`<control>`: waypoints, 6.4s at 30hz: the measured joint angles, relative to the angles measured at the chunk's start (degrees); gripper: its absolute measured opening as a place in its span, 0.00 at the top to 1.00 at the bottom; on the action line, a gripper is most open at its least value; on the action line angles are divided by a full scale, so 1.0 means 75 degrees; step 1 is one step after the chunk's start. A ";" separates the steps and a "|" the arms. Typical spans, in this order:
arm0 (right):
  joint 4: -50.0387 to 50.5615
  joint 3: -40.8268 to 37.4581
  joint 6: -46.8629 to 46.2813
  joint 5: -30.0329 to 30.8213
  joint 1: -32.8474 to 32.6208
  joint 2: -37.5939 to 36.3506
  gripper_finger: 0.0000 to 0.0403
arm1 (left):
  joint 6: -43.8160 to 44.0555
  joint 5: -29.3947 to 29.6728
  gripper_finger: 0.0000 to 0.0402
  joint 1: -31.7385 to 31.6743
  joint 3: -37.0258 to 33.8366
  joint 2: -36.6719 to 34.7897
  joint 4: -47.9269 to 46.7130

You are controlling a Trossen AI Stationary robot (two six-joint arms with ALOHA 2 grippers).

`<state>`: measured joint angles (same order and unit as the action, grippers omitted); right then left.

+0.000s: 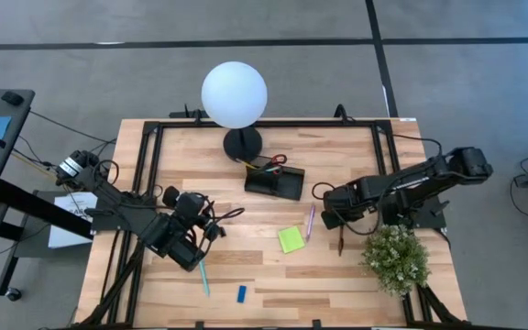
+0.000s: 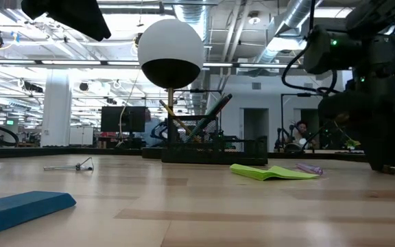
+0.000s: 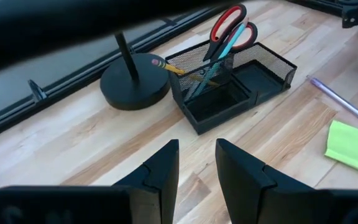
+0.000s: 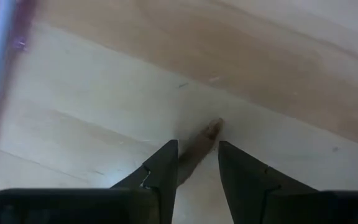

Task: Pick and place office supplies into organizer
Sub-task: Put the black pen into the desk organizer, then put the light blue mechanical pencil into the desk organizer

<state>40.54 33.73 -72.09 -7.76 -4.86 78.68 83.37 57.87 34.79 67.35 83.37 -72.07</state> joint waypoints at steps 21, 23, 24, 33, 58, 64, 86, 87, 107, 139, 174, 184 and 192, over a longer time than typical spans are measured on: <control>-0.0103 0.0216 0.2022 0.0320 -0.0015 0.0407 0.83 | 0.0014 -0.0004 0.75 0.0000 0.0000 0.0000 0.0002; -0.0258 0.0300 0.2240 0.0437 -0.0015 0.0419 0.85 | 0.0049 -0.0006 0.75 0.0000 0.0000 0.0000 0.0002; -0.0486 0.0343 0.2329 0.0571 -0.0012 0.0435 0.85 | 0.0059 -0.0006 0.75 0.0000 0.0000 0.0000 0.0003; -0.1953 0.0355 0.3525 0.0605 0.0000 0.0439 0.86 | 0.0183 -0.0069 0.75 0.0000 0.0000 0.0000 0.0005; 0.1003 0.1079 0.2067 0.1022 -0.0954 0.0413 0.86 | 0.0400 -0.0050 0.75 -0.0001 0.0003 0.0000 0.0042; 0.0922 0.0811 0.1988 0.0955 -0.0935 0.0424 0.86 | 0.0339 -0.0044 0.75 0.0000 0.0003 0.0000 0.0177; 0.0596 0.0718 0.2016 0.0844 -0.0950 0.0422 0.86 | 0.0347 -0.0029 0.75 0.0000 0.0003 0.0000 0.0168; 0.0614 0.0715 0.2016 0.0844 -0.0950 0.0424 0.86 | 0.0347 -0.0029 0.75 0.0000 0.0003 0.0000 0.0168; 0.0524 0.0902 0.3015 0.1089 -0.1236 0.1365 0.79 | 0.0449 -0.0036 0.75 0.0000 0.0003 0.0000 0.0207; -0.4130 0.0682 0.6257 0.3942 -0.1587 -0.0829 0.94 | 0.0368 0.0128 0.75 0.0000 0.0003 -0.0003 0.0355; -1.5050 0.1892 1.0376 0.0241 0.3013 0.4489 0.94 | 0.0228 0.0373 0.75 0.0000 0.0003 -0.0003 0.0518; -1.4791 0.2313 0.9838 0.0227 0.3153 0.4844 0.82 | 0.0228 0.0329 0.75 0.0000 0.0003 -0.0003 0.0515; -1.4686 0.2309 0.9857 0.0250 0.3153 0.4822 0.75 | 0.0228 0.0329 0.75 0.0000 0.0003 -0.0003 0.0518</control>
<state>-69.60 51.05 1.84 -5.89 18.79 114.85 85.08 60.34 34.79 67.37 83.35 -68.18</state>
